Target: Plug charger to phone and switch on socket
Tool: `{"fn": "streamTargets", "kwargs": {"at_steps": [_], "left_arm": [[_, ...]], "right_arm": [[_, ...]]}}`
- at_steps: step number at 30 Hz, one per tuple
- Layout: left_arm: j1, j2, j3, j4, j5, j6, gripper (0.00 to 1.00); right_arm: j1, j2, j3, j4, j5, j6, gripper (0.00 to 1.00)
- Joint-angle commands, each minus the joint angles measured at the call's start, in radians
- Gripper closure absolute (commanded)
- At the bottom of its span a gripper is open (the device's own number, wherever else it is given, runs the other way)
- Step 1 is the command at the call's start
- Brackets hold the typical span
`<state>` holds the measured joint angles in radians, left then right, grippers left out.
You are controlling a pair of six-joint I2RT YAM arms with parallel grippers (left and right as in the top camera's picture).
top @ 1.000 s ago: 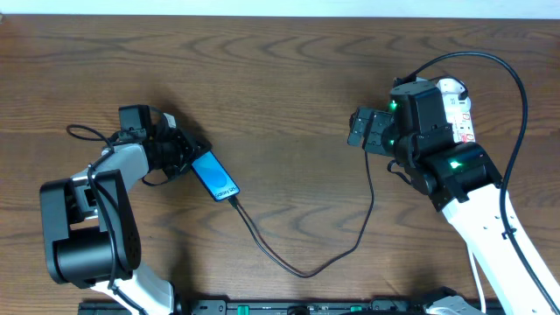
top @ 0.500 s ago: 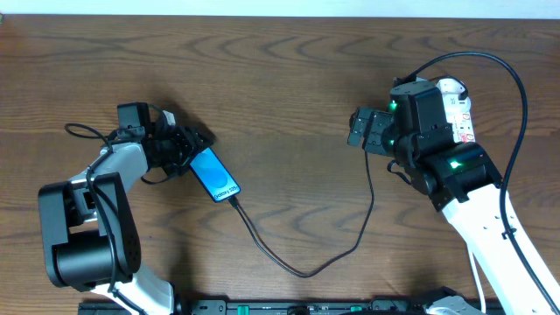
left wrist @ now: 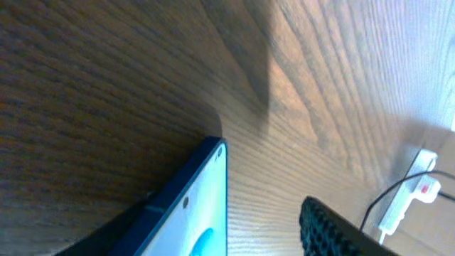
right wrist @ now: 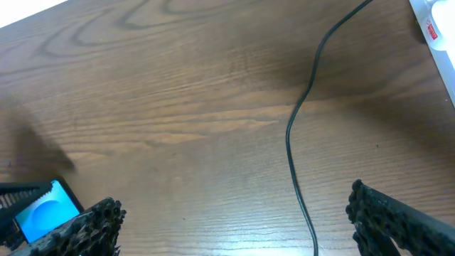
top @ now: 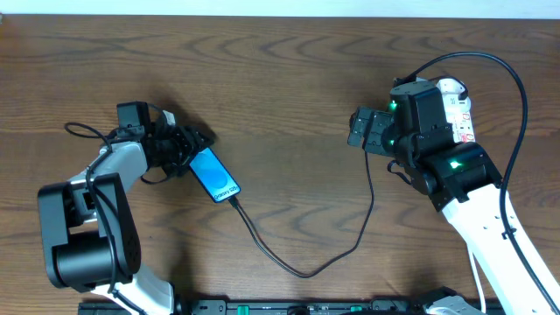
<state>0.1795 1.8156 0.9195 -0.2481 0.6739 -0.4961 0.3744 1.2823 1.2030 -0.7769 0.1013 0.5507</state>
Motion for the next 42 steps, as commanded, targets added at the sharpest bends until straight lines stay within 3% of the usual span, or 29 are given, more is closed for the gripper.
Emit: {"fn": "streamTargets", "kwargs": {"at_steps": [1, 15, 21, 25, 42], "left_arm": [[0.004, 0.055, -0.048, -0.043, -0.145, 0.01, 0.31], [0.004, 0.055, -0.048, -0.088, -0.145, 0.01, 0.26], [0.004, 0.055, -0.048, -0.1, -0.145, 0.01, 0.13], [0.004, 0.055, -0.048, -0.108, -0.145, 0.01, 0.11], [0.004, 0.055, -0.048, -0.211, -0.224, 0.01, 0.09]], "right_arm": [[0.0, 0.001, 0.008, -0.002, 0.0, -0.005, 0.01], [0.0, 0.001, 0.008, -0.003, 0.0, -0.005, 0.01], [0.0, 0.001, 0.008, -0.002, 0.0, -0.005, 0.01], [0.0, 0.001, 0.008, -0.002, 0.0, -0.005, 0.01], [0.0, 0.008, 0.008, -0.002, 0.001, -0.006, 0.01]]}}
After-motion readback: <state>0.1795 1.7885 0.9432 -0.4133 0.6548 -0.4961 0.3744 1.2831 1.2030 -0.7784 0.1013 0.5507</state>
